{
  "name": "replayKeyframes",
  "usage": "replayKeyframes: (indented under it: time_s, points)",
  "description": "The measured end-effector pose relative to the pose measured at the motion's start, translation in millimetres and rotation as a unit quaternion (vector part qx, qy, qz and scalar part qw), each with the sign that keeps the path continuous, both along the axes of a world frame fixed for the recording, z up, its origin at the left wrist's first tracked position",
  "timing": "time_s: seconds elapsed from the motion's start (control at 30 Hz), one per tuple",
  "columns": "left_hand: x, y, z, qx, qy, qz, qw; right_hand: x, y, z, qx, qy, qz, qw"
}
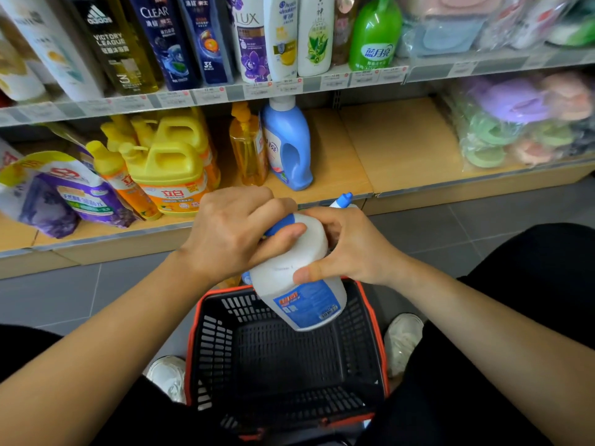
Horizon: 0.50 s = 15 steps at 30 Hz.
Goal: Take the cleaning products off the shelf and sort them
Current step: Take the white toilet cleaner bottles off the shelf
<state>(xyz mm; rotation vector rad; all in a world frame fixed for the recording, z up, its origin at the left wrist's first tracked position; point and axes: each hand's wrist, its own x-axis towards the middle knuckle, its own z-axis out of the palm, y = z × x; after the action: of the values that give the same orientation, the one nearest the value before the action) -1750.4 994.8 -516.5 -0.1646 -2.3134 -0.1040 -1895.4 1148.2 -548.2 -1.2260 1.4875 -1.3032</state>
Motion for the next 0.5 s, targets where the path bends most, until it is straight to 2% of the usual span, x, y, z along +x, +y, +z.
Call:
replayKeyframes:
  time_s: [0.07,0.13,0.27,0.4,0.5]
  points:
    - [0,3,-1,0.032,-0.015,0.017,0.999,1,2,-1,0.006,-0.007,-0.003,1.000]
    - [-1,8,-2,0.109,-0.042,0.050,0.992,3,4,-3,0.004,0.002,-0.028,1.000]
    - [-7,11,-6,0.260,-0.097,0.083,0.957,4,3,-5,0.001,0.047,-0.077,0.996]
    - [-14,10,-8,0.369,-0.118,0.054,0.920,-3,3,-1,0.005,0.084,-0.096,0.992]
    - [-13,10,-16,0.417,-0.136,-0.001,0.898,-11,4,2,-0.001,0.069,-0.107,0.992]
